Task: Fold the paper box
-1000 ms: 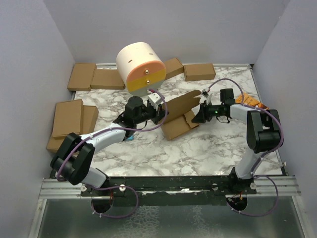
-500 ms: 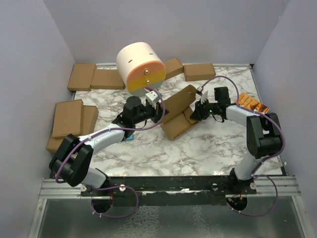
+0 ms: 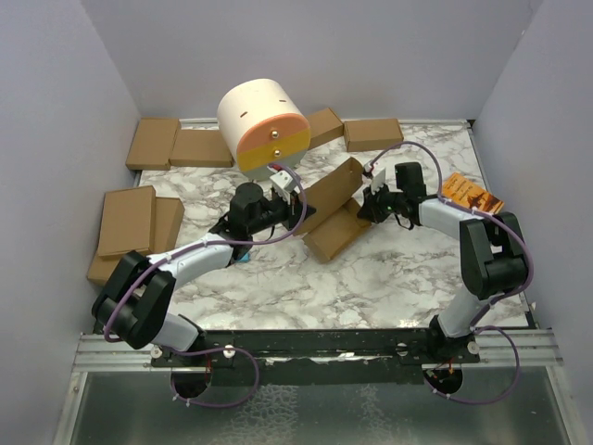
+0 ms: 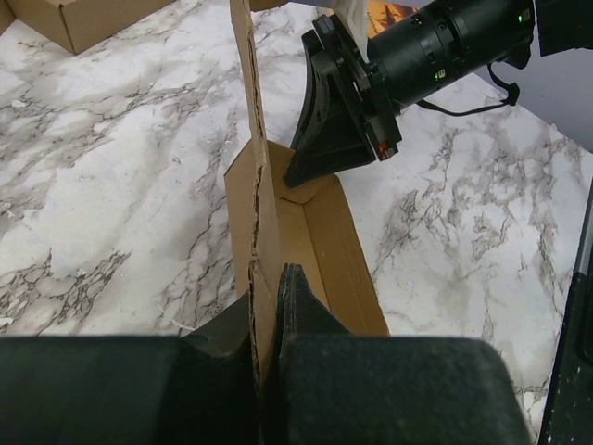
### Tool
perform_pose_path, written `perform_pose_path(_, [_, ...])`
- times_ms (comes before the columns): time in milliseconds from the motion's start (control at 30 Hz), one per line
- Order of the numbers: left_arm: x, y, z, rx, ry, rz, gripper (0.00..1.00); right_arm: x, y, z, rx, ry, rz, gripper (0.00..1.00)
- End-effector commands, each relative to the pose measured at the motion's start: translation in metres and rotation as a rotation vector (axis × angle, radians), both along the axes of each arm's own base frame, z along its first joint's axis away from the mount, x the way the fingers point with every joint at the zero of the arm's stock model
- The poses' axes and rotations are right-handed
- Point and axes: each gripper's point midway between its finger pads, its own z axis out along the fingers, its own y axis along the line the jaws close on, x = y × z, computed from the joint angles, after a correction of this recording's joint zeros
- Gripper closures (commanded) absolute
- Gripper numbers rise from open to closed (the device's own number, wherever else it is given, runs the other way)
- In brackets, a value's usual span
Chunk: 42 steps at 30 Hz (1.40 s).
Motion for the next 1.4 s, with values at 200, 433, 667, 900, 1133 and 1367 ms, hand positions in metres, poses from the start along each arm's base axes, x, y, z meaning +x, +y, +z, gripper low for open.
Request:
perform_pose_path(200, [-0.009, -0.007, 0.008, -0.090, -0.004, -0.017, 1.00, 0.006, 0.003, 0.001, -0.064, -0.069, 0.019, 0.78])
perform_pose_path(433, [-0.012, -0.010, 0.003, -0.089, 0.006, -0.021, 1.00, 0.007, 0.004, -0.004, -0.074, -0.064, 0.013, 0.77])
perform_pose_path(667, [-0.012, -0.011, 0.003, -0.090, 0.009, -0.018, 1.00, 0.006, 0.005, -0.012, -0.096, -0.056, 0.022, 0.78])
perform_pose_path(900, [-0.012, -0.010, 0.002, -0.090, 0.008, -0.012, 1.00, 0.013, -0.002, -0.015, -0.183, -0.095, -0.014, 0.94])
perform_pose_path(1133, [-0.012, -0.009, 0.002, -0.089, 0.006, -0.011, 1.00, 0.016, -0.006, -0.010, -0.206, -0.124, -0.026, 0.98])
perform_pose_path(1367, [-0.013, -0.009, 0.003, -0.091, 0.004, -0.010, 1.00, 0.011, 0.001, -0.005, -0.173, -0.117, 0.014, 0.77])
